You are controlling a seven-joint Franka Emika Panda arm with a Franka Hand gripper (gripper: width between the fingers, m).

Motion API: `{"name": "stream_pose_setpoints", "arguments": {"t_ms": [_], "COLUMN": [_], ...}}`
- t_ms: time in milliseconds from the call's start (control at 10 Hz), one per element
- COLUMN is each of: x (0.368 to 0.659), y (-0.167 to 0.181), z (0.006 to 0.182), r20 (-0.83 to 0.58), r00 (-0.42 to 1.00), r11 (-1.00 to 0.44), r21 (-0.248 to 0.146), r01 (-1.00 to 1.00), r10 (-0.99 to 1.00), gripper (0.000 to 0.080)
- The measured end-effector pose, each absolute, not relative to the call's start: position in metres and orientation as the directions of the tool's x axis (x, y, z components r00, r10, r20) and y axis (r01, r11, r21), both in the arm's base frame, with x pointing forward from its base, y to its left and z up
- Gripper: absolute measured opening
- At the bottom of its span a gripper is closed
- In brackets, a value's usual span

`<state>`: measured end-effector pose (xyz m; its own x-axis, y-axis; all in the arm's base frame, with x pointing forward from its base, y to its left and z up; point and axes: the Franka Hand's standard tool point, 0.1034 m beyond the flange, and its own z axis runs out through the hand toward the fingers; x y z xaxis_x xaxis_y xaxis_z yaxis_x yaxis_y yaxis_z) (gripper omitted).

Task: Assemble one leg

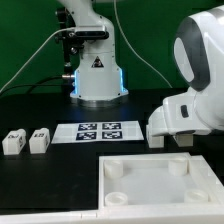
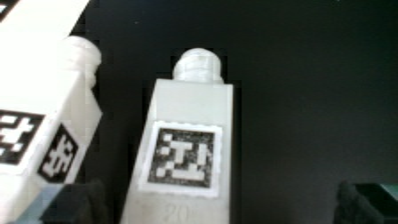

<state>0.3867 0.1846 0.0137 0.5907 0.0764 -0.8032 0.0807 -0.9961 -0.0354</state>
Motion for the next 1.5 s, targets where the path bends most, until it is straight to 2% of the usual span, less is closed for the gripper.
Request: {"name": "stream_pose_setpoints", "arguments": {"t_ms": [400, 500, 600, 700, 800, 900, 1500], "x": [0.3767, 0.3767, 0.3766, 0.3766, 0.3766, 0.3766, 0.3766], "y": [0.182, 0.1818, 0.1817, 0.1817, 0.1817, 0.1817, 0.1817], "z": [0.0093, 0.0092, 0.0092, 0.0091, 0.0091, 0.0091, 0.0091], "r20": [-0.809, -0.81, -0.81, -0.81, -0.81, -0.81, -0.81], "r00": [0.582, 0.582, 0.582, 0.582, 0.582, 0.582, 0.582], "r11": [-0.996, -0.996, -0.996, -0.996, -0.996, -0.996, -0.996], "r21": [-0.035, -0.035, -0.035, -0.035, -0.035, -0.035, -0.035], "r01": [0.087, 0.087, 0.087, 0.087, 0.087, 0.087, 0.087], "r10": [0.079, 0.079, 0.079, 0.079, 0.079, 0.079, 0.079], "gripper": [0.0649, 0.0522, 0.0522, 0.0385, 0.0385, 0.029, 0.029]}}
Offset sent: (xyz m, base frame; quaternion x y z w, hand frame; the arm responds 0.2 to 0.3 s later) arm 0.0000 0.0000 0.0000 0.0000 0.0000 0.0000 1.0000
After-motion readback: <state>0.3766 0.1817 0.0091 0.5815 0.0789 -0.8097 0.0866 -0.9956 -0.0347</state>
